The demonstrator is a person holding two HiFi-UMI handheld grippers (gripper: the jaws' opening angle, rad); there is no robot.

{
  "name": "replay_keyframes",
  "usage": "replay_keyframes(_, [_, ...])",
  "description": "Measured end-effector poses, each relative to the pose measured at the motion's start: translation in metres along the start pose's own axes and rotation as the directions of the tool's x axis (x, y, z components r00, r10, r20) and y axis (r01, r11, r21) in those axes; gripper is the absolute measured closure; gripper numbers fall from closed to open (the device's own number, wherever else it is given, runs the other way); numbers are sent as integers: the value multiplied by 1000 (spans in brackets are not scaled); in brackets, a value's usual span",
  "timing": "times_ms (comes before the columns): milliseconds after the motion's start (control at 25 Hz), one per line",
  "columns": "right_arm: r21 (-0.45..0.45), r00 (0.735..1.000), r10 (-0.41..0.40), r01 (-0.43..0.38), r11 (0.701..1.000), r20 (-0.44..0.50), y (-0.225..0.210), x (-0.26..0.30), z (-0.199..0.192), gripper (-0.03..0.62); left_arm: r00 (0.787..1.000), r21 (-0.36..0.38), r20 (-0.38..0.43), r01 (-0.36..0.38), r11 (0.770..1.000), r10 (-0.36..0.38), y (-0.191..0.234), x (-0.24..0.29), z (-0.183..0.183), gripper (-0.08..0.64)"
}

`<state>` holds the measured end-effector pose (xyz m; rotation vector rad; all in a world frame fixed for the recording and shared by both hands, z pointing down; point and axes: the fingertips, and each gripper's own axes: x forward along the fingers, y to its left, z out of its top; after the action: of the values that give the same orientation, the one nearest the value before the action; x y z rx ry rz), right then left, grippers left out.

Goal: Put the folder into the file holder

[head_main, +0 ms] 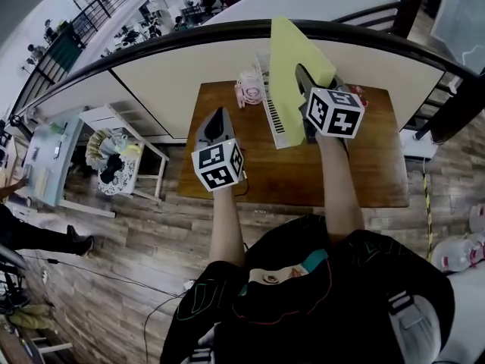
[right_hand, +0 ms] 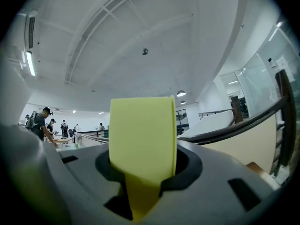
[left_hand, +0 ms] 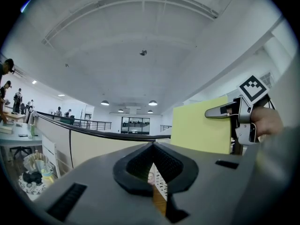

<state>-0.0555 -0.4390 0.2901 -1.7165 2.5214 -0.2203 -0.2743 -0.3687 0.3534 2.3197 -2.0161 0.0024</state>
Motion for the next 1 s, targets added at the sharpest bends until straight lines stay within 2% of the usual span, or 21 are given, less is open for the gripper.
replay_keyframes(360, [-2, 1000, 20, -20, 1000, 4, -5, 32, -4, 430, 1000, 24, -11, 15, 1000, -15, -7, 35, 0, 558])
replay_keyframes(600, [-27, 999, 35, -35, 999, 3, -2, 60, -12, 428, 1000, 24, -23, -20, 1000, 20, 10, 54, -6, 558])
replay_keyframes(1000, [-47, 998, 17, -15, 999, 57, -2, 80, -19, 429, 995, 13, -96, -15, 1000, 16, 20, 76, -34, 560])
